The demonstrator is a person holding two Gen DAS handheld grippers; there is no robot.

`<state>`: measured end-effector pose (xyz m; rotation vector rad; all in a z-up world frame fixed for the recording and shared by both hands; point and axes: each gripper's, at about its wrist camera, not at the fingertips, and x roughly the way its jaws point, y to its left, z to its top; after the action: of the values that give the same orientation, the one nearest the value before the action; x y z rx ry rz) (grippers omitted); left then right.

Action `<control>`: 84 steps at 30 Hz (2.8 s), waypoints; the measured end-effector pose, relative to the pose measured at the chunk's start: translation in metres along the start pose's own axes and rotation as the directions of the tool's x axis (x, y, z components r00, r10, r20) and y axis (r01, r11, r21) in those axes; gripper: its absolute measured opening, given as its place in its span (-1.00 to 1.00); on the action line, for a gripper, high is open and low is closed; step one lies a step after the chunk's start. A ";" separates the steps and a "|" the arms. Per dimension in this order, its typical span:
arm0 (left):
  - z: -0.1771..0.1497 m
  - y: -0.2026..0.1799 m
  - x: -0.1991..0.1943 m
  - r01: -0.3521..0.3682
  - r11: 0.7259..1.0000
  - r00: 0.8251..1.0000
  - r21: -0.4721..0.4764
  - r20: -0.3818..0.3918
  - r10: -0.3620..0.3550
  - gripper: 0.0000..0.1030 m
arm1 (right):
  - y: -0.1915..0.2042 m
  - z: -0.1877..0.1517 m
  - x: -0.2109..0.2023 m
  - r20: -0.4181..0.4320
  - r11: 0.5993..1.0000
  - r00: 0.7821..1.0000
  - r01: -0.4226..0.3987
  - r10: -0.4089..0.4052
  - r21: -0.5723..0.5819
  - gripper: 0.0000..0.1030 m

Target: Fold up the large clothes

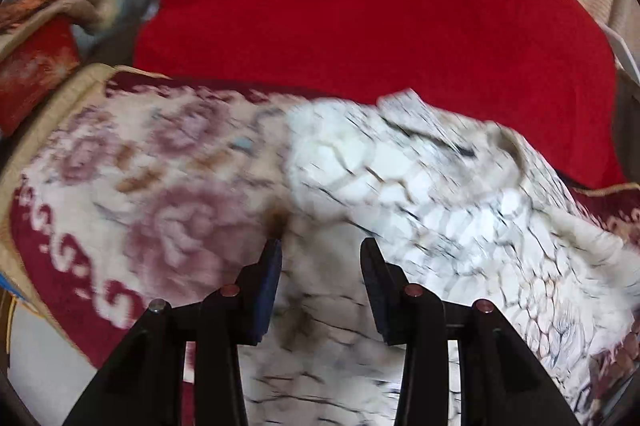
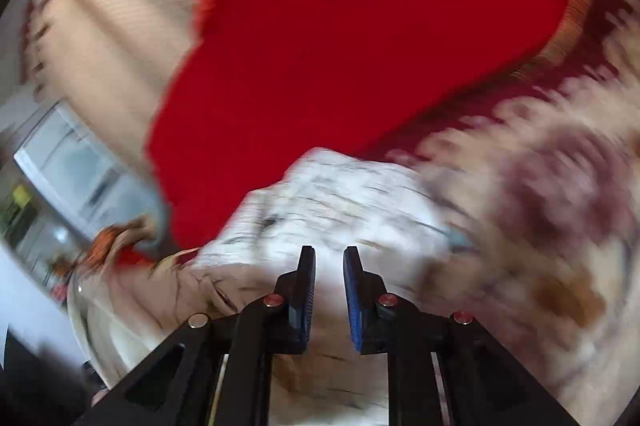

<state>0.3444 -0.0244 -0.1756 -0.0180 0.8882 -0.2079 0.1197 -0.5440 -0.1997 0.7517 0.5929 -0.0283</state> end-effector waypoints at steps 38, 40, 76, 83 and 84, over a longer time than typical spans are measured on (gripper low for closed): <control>-0.166 0.140 -0.118 0.188 0.978 0.977 0.089 -0.121 -0.176 0.62 | 0.077 -0.056 -0.157 -0.074 0.968 0.996 0.020 -0.040 -0.249 0.30; -0.185 0.152 -0.115 0.228 0.973 0.965 0.037 -0.145 -0.220 0.62 | 0.072 -0.065 -0.171 -0.086 0.968 0.995 0.027 -0.050 -0.250 0.30; -0.291 0.162 -0.021 0.703 0.643 0.603 -0.302 -0.224 -0.765 0.67 | 0.032 -0.198 -0.201 -0.409 0.954 0.895 0.058 -0.180 -0.293 0.26; -0.296 0.164 -0.007 0.736 0.577 0.538 -0.355 -0.210 -0.816 0.58 | 0.036 -0.202 -0.181 -0.444 0.939 0.868 0.068 -0.222 -0.336 0.09; -0.295 0.161 -0.009 0.751 0.565 0.526 -0.341 -0.208 -0.825 0.23 | 0.040 -0.202 -0.175 -0.455 0.933 0.861 0.061 -0.229 -0.355 -0.14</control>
<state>0.1390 0.1558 -0.3715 -0.6320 1.2130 -1.0229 -0.1178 -0.4153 -0.2002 0.3762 1.1141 0.1234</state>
